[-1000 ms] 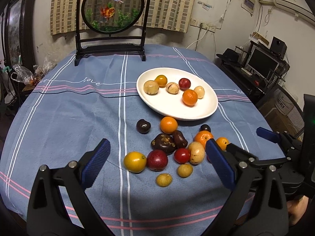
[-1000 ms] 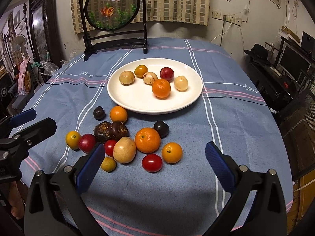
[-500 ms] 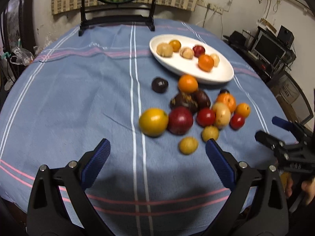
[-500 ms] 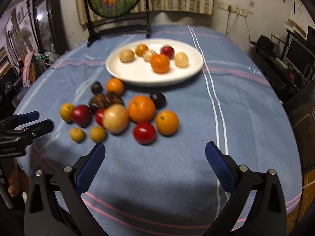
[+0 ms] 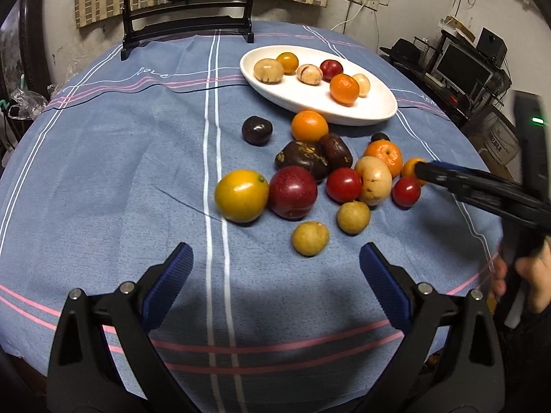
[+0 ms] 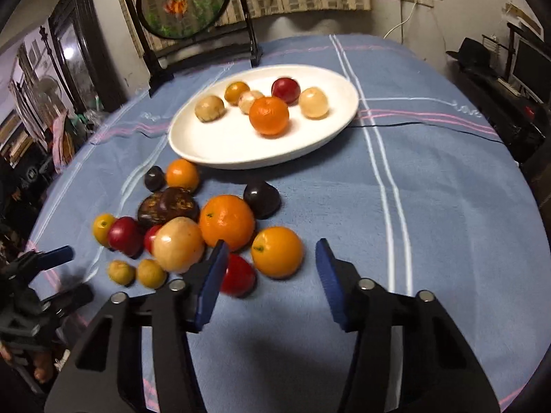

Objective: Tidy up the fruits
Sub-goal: 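Grasp a small yellow fruit with the left tool while the right tool grasps an orange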

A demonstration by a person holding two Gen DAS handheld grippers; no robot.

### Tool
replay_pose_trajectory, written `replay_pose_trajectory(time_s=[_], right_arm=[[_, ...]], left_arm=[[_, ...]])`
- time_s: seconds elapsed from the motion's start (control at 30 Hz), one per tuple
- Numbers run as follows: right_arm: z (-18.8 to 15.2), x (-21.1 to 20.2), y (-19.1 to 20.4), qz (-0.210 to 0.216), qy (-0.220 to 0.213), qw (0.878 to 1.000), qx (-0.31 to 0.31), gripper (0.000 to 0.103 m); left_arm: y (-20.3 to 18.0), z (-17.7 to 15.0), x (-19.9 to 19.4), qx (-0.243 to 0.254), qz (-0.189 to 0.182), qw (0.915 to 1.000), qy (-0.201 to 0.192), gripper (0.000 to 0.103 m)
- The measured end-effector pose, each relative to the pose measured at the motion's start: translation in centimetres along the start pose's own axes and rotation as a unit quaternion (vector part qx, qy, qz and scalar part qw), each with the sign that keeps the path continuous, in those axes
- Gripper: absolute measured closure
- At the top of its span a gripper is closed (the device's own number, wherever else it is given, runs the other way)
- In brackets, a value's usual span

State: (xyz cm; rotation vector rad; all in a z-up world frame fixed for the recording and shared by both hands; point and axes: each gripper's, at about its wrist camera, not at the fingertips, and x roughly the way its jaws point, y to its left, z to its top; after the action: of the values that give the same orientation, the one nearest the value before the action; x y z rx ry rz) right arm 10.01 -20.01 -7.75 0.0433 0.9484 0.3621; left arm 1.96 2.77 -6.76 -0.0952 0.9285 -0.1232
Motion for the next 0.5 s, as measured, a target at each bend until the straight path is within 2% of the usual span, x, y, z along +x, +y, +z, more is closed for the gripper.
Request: replay_pose_trajectory(time_s=[0.1, 0.27, 0.3, 0.37, 0.5], right_arm=[[0.2, -0.1, -0.7, 0.012, -0.008, 1.0, 0.02, 0.068], [-1.2, -2.9, -0.7, -0.021, -0.031, 0.999, 0.014, 0.068], [-1.7, -3.3, -0.8, -0.024, -0.029, 0.999, 0.013, 0.068], [-2.7, -3.9, -1.1, -0.023, -0.024, 0.999, 0.014, 0.068], [-3.9, -4.7, -1.5, -0.018, -0.021, 0.999, 0.019, 0.068]], left_arm=[[-0.1, 0.0, -0.2, 0.006, 0.004, 1.0, -0.002, 0.004], [-0.4, 0.0, 0.4, 0.011, -0.006, 0.9999, 0.007, 0.007], [-0.7, 0.0, 0.5, 0.014, -0.009, 0.9998, 0.008, 0.009], [-1.3, -0.1, 1.0, 0.022, -0.017, 0.9995, 0.012, 0.025], [-1.9, -0.1, 2.7, 0.026, -0.026, 0.9988, 0.034, 0.035]])
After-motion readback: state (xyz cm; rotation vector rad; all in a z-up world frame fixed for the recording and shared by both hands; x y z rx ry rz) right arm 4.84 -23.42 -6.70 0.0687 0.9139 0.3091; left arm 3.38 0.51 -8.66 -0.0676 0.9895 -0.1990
